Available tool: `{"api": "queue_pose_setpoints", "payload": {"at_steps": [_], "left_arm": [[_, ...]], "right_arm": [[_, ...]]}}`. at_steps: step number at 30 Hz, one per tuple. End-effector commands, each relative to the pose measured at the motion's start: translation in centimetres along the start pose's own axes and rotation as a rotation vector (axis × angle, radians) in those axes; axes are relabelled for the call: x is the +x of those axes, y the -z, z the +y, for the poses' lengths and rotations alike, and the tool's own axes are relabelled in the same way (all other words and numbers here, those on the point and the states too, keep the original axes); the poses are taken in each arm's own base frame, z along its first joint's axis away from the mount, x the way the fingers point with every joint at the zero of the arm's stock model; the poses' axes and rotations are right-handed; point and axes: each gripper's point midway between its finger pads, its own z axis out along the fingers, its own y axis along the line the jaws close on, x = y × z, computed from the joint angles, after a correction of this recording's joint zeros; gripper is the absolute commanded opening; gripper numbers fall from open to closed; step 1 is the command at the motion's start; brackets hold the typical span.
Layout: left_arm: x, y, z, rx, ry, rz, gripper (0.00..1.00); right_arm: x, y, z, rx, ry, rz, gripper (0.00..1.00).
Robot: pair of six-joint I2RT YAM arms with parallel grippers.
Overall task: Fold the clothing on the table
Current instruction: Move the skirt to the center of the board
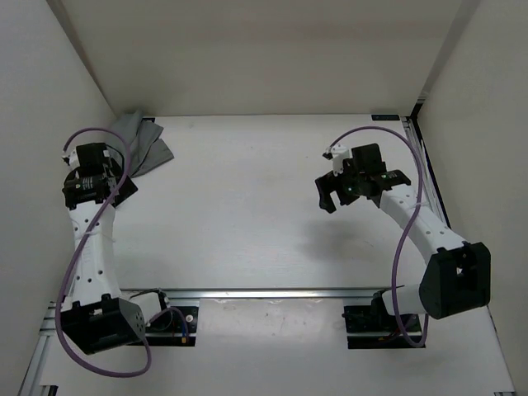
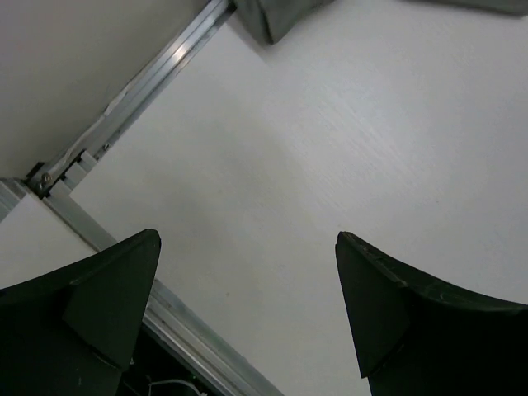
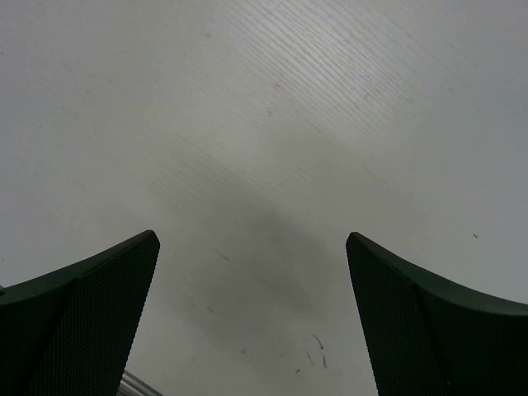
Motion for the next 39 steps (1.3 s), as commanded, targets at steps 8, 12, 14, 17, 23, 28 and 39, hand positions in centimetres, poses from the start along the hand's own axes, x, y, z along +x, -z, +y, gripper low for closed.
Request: {"api": "queue_pose_setpoints", "payload": {"at_steps": [8, 12, 14, 17, 23, 28, 39], "left_arm": [[-6.6, -0.9, 4.7, 0.079, 0.486, -0.457, 0.98], [-5.3, -6.8, 3.9, 0.008, 0.593, -0.386, 0.99], [-4.8, -9.3, 2.6, 0.023, 0.628, -0.360, 0.99], [-4.7, -12.4, 0.3, 0.034, 0.726, -0.316, 0.99], [-3.2, -18.5, -2.3, -0.037, 0.816, -0.226, 0.99], [-4.3, -21.3, -4.0, -0.048, 0.785, -0.203, 0.98], [-6.3, -25.9, -5.3, -0.067, 0.791, -0.169, 0.99]], "right_arm": [[0.2, 1.3, 0.3, 0.026, -0.002, -0.068, 0.99], [-2.3, 2.7, -0.5, 0.051, 0.042, -0.086, 1.00], [-3.4, 3.3, -0.9, 0.053, 0.088, -0.081, 0.99], [-5.3, 4.3, -3.1, 0.116, 0.102, -0.074, 0.99], [-8.1, 5.2, -6.9, 0.186, -0.005, -0.024, 0.99], [-8.6, 3.7, -8.2, 0.208, -0.079, 0.063, 0.99], [-11.2, 2.1, -9.8, 0.266, -0.086, 0.126, 0.99]]}}
